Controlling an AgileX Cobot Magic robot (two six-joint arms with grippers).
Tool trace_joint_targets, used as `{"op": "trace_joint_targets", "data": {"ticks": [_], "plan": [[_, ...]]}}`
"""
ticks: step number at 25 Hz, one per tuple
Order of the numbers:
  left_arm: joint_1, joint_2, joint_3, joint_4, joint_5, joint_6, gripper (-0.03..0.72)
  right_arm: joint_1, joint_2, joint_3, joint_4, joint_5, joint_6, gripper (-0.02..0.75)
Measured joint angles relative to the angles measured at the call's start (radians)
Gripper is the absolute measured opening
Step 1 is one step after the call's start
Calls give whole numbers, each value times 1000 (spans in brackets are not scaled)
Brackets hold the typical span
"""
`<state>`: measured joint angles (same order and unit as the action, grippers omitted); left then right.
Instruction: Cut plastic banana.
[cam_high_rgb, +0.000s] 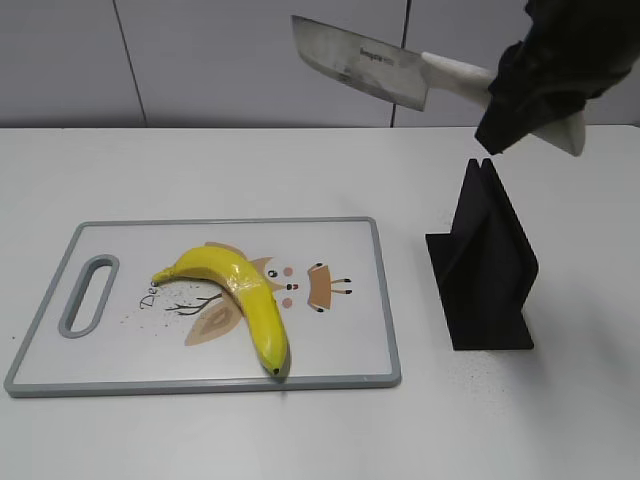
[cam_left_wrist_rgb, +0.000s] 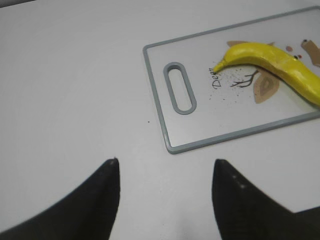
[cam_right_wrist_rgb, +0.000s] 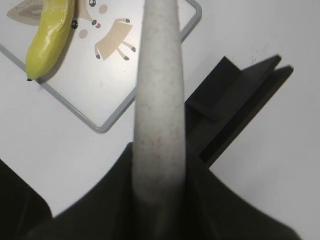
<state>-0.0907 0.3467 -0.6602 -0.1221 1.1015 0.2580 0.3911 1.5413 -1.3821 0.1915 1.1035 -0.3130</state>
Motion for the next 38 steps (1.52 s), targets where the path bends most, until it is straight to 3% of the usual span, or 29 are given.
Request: {"op": "trace_joint_targets", "data": {"ticks": [12, 18, 24, 32, 35, 38], "plan": [[-2, 503, -272, -198, -7, 463, 567, 0, 206, -174, 163, 76, -640, 162], [-75, 750, -456, -252, 62, 677, 567, 0, 248, -182, 199, 100, -848, 162], [-226, 971, -582, -254, 94, 779, 567, 1, 289, -196, 300, 104, -980, 162], [-255, 1122, -611, -259, 50, 807, 559, 20, 335, -197, 323, 105, -1038, 162], [-255, 1162, -611, -270, 36, 808, 499, 21, 345, -197, 325, 94, -1038, 162], [-255, 1202, -612, -291, 28, 809, 388, 21, 346, -197, 325, 86, -1040, 162]]}}
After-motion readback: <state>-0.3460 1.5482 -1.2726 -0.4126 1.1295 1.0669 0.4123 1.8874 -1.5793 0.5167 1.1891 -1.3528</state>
